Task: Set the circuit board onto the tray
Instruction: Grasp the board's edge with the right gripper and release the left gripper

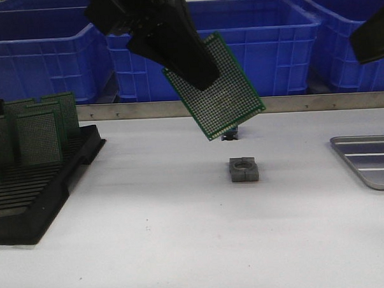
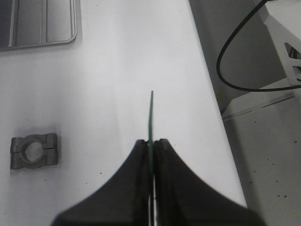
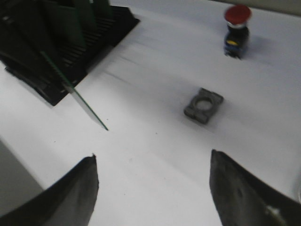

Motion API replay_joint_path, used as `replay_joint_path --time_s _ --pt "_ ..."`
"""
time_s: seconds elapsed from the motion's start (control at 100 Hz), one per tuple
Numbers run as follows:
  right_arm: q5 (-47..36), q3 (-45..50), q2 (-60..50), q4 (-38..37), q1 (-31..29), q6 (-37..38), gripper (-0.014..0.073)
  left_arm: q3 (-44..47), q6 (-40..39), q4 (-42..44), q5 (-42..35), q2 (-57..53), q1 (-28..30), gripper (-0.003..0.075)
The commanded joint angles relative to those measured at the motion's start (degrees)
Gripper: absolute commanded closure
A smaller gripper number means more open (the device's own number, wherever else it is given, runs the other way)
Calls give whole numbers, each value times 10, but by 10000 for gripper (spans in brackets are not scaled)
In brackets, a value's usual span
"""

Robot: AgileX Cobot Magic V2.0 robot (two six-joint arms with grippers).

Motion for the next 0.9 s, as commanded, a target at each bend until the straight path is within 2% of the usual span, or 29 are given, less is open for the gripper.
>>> replay_joint_path --time_s 0.0,0.08,0.17,0.34,0.57,0.66,0.81,0.89 --pt "24 -19 28 91 26 -165 57 -18 -5 -36 36 -30 -4 741" --pt "23 -19 53 110 58 -254 57 -18 -5 -36 36 -30 -4 741" --pt "7 -23 85 137 93 -302 57 -18 -5 -36 36 -30 -4 741" --pt "-15 -56 149 153 148 -311 57 -18 -5 -36 36 -30 -4 741" --pt "-21 -105 242 156 189 -311 65 -18 -5 -36 36 -30 -4 741" --pt "-21 -118 264 165 195 -311 169 -18 -5 -36 36 -30 -4 741" --pt "-18 -122 275 194 195 -311 501 -18 -5 -36 36 -30 -4 741" --pt "-12 -122 275 198 195 -311 638 -18 -5 -36 36 -30 -4 740"
